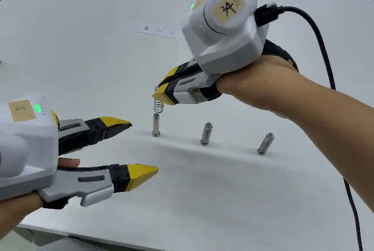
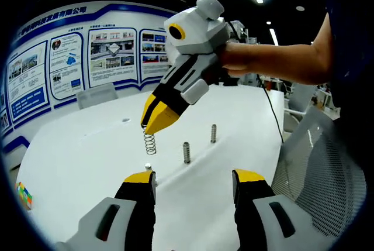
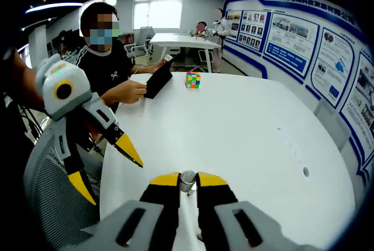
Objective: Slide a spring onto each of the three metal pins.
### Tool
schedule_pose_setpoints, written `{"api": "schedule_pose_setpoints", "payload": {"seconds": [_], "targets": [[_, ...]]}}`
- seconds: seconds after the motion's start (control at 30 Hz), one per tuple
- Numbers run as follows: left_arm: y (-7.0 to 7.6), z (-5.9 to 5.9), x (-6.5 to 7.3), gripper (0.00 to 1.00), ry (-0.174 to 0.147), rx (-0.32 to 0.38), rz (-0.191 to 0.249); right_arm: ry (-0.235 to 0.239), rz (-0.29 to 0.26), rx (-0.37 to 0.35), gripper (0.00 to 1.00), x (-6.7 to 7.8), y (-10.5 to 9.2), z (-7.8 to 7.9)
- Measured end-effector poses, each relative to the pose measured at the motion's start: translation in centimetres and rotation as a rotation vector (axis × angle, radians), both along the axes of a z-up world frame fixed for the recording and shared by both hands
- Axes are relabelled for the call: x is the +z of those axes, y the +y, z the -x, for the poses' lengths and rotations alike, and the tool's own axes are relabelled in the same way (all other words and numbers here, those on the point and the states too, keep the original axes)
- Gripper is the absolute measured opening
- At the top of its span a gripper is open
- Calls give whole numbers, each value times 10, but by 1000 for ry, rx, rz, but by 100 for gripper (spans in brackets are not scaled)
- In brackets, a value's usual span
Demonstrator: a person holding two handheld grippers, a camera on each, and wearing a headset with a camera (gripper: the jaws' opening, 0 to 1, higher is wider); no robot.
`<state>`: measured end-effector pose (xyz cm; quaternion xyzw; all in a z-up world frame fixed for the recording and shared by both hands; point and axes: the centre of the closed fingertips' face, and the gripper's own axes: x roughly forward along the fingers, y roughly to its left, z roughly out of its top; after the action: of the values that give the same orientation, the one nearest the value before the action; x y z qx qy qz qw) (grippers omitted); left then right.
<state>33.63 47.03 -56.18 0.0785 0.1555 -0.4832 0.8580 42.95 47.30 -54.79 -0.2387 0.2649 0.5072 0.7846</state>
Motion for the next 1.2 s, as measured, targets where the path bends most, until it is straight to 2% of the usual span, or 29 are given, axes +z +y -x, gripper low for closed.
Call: {"api": "schedule_pose_setpoints", "payload": {"seconds": [0.27, 0.47, 0.87, 1.2], "targets": [[-1, 1, 1, 59, 6, 11, 18, 22, 18, -21, 11, -19, 4, -16], [-2, 0, -1, 63, 11, 23, 20, 39, 29, -27, 11, -30, 4, -19], [-2, -1, -4, 72, 23, 38, 20, 45, 31, -38, 11, -31, 3, -12], [-2, 2, -6, 72, 34, 36, 15, 54, 37, -49, 11, -41, 1, -15]]}}
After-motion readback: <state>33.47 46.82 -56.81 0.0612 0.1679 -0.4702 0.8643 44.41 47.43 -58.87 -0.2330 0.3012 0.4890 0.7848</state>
